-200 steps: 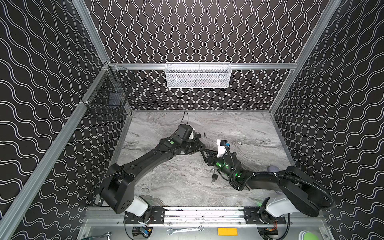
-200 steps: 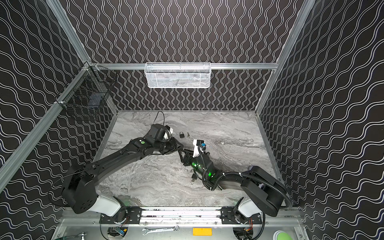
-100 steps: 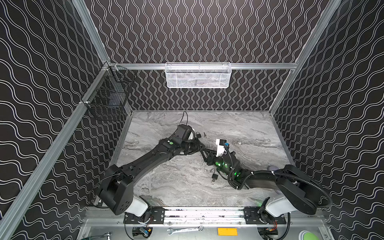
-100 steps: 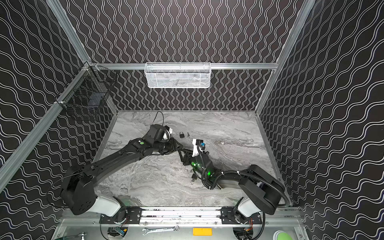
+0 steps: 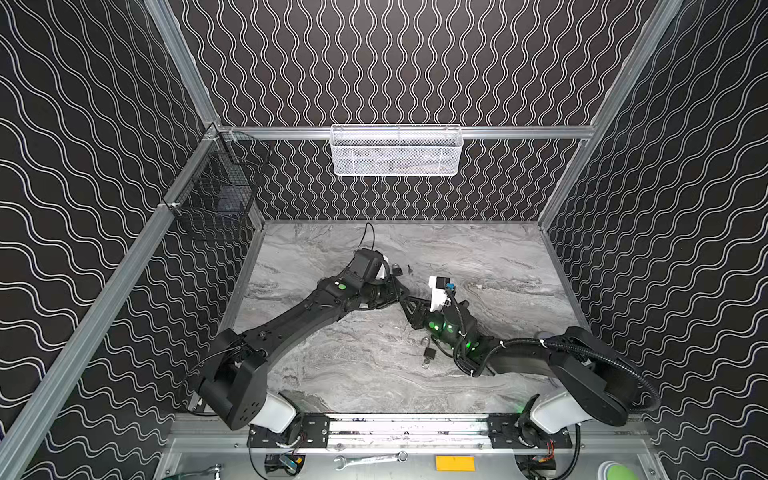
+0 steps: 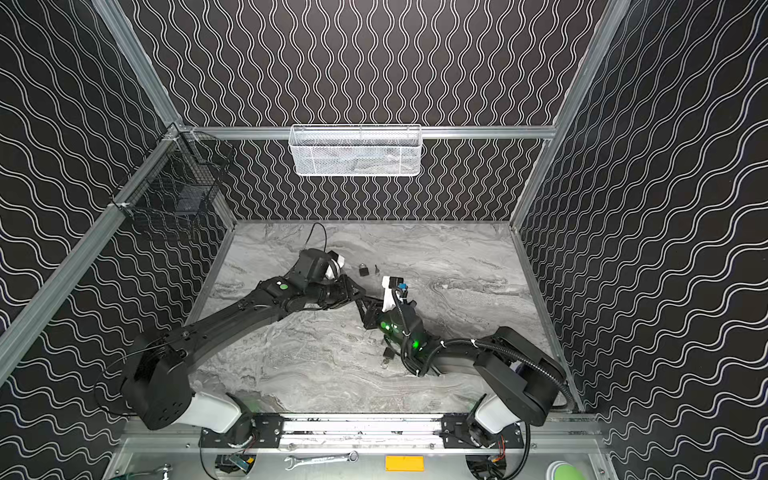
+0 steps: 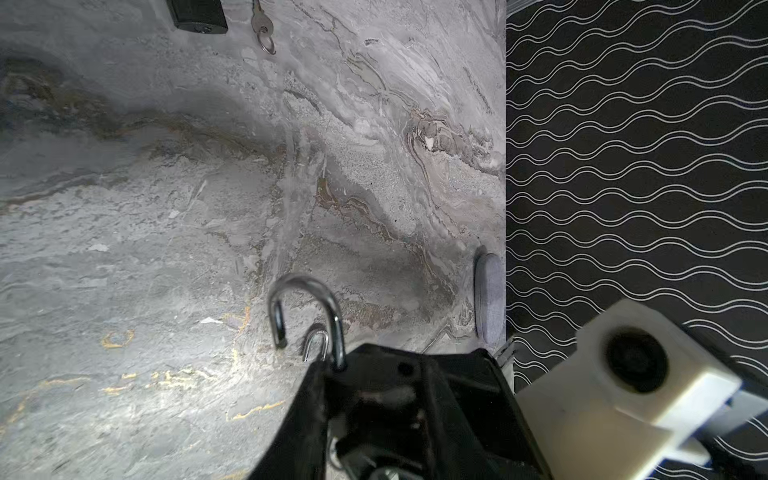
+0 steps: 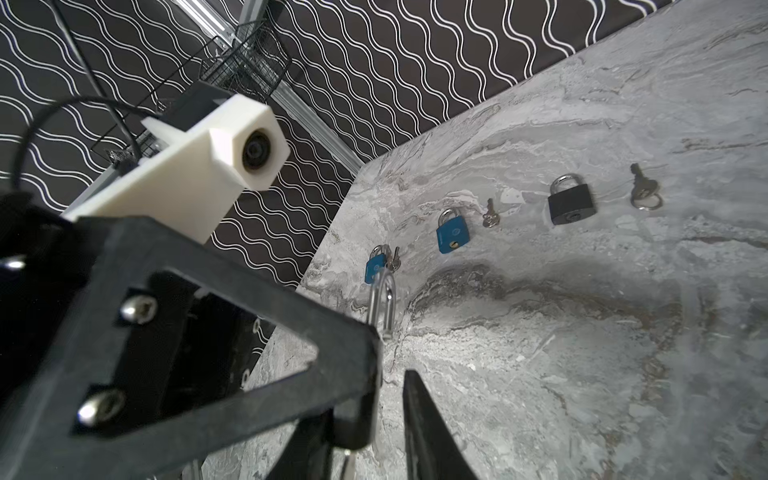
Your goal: Lock with the key
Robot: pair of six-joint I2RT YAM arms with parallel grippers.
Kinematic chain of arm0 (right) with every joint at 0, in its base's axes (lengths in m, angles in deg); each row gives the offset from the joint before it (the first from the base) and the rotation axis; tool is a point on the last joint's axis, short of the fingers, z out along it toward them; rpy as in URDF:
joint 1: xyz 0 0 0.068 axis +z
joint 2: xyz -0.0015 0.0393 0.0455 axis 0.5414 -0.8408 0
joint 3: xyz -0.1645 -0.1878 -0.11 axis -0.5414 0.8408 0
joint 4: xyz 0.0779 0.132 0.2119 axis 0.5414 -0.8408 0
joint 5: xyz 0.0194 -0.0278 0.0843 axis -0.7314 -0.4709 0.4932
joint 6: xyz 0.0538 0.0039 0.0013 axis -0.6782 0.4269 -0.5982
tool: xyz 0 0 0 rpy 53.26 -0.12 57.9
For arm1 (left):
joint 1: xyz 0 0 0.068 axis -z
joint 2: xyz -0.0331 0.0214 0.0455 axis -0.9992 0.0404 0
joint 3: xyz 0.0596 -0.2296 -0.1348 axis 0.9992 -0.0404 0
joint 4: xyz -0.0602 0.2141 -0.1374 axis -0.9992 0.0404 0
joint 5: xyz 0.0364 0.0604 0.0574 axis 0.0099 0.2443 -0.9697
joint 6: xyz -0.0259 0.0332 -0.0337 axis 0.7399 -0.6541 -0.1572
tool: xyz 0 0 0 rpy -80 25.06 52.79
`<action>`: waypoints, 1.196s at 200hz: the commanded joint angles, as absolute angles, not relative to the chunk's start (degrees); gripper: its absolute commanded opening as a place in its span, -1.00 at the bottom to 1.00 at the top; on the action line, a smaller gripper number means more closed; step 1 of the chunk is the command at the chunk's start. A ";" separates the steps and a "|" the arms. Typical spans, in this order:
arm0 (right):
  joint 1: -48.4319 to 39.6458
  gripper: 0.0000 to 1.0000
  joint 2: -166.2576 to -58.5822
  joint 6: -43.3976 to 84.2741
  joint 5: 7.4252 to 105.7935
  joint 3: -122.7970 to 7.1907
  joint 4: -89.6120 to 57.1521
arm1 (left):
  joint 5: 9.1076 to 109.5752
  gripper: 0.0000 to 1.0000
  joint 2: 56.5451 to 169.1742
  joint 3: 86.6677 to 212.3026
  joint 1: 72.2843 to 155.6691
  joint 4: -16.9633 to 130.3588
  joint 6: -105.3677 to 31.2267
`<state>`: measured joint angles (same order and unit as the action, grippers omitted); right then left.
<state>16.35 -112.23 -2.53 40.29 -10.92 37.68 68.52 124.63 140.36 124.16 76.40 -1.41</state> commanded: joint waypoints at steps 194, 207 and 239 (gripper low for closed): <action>13.66 -1.00 -109.15 -1.51 43.79 -9.14 39.09 | 68.56 0.30 119.86 137.78 121.75 72.85 -3.37; 13.08 -1.00 -108.13 -1.51 43.82 -8.47 38.42 | 68.36 0.39 119.60 138.11 121.17 73.87 -4.54; 11.31 -1.00 -104.31 -0.77 44.90 -7.30 33.83 | 69.27 0.56 118.72 136.94 118.68 74.84 -7.38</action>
<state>12.15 -107.03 -1.32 44.29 -7.95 35.96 68.56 119.27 137.78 120.16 75.18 -3.85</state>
